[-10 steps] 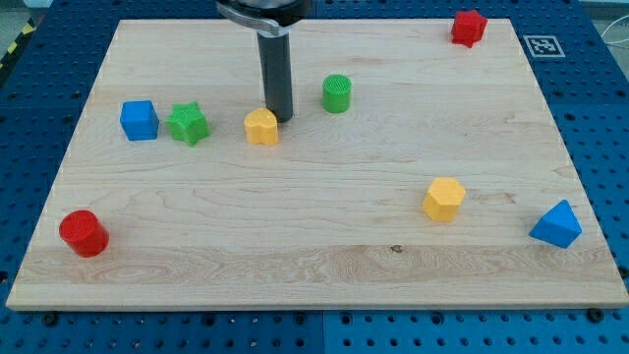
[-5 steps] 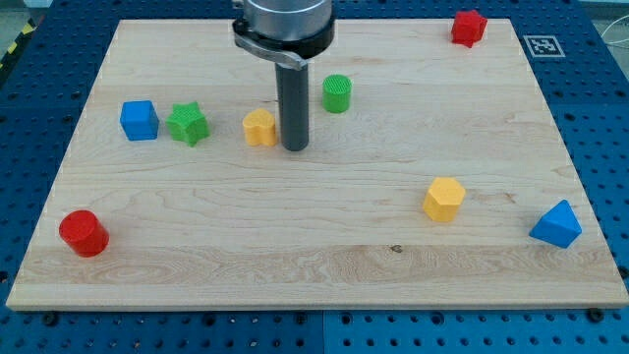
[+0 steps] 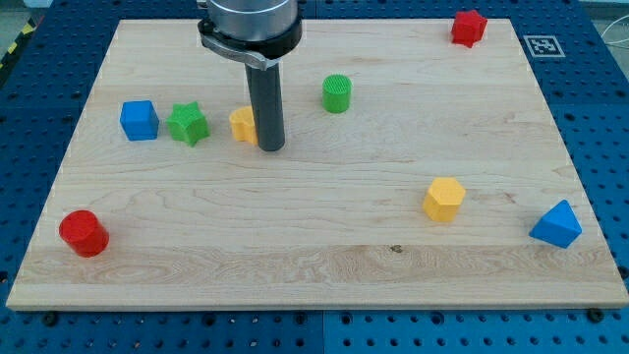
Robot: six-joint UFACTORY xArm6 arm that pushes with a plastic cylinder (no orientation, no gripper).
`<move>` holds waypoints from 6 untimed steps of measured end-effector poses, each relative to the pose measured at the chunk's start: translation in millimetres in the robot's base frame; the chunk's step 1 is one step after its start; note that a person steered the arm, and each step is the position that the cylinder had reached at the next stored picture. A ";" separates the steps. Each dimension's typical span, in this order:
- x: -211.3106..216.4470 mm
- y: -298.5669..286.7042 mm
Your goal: Slide the yellow heart closer to the green star
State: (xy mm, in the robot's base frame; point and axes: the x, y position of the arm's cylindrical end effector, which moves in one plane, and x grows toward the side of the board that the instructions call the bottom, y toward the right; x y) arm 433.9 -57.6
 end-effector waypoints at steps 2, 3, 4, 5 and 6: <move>0.6 -5.8; 2.0 -7.9; 3.8 -9.1; 5.7 -12.5; 7.0 -14.4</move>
